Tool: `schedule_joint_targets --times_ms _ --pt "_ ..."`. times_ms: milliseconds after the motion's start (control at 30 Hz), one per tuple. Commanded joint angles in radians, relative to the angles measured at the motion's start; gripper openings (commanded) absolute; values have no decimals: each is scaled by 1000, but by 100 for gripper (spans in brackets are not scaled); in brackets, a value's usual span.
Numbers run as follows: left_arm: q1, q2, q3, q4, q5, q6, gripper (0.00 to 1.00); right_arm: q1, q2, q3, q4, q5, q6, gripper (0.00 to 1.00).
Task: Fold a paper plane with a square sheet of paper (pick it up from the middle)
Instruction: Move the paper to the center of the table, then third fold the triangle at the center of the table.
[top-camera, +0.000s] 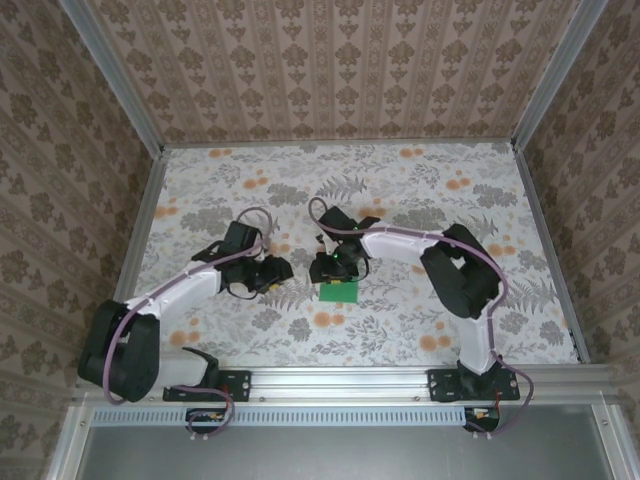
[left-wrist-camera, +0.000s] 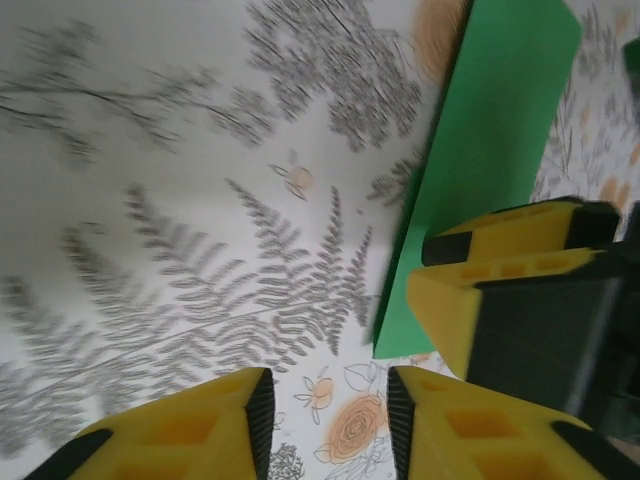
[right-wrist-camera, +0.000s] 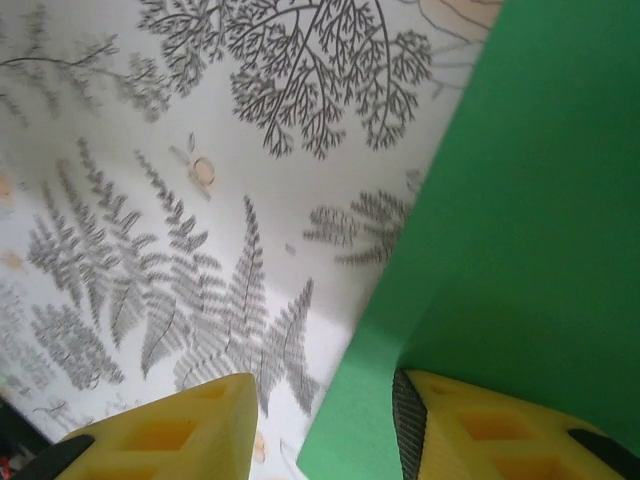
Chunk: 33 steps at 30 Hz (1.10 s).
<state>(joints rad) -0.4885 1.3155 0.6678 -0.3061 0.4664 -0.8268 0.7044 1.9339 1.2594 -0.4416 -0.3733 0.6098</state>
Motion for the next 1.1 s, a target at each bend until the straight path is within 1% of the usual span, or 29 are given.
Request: schedule_joint_targets --times_ms 0,67,167,300,467,800,933,1067 --pt "-69 41 -13 145 34 -65 30 -19 -121 -95 177 20 119 39" --pt "-108 80 -9 199 39 -83 25 -22 -142 -137 211 39 148 32" --pt "-144 143 8 255 53 -99 17 -27 -135 -173 244 40 174 21" --pt "-162 211 28 300 71 -110 10 -33 -97 -181 276 15 194 12" --pt "-170 265 31 336 98 -119 7 -37 -57 -190 298 -9 201 10" --pt "-179 308 17 414 139 -145 4 -48 -16 -229 343 -45 202 9" --pt "-198 346 1 469 138 -174 3 -55 -13 -243 364 -54 206 9" --pt "-205 370 0 469 126 -181 2 -60 -24 -254 380 -70 203 9"
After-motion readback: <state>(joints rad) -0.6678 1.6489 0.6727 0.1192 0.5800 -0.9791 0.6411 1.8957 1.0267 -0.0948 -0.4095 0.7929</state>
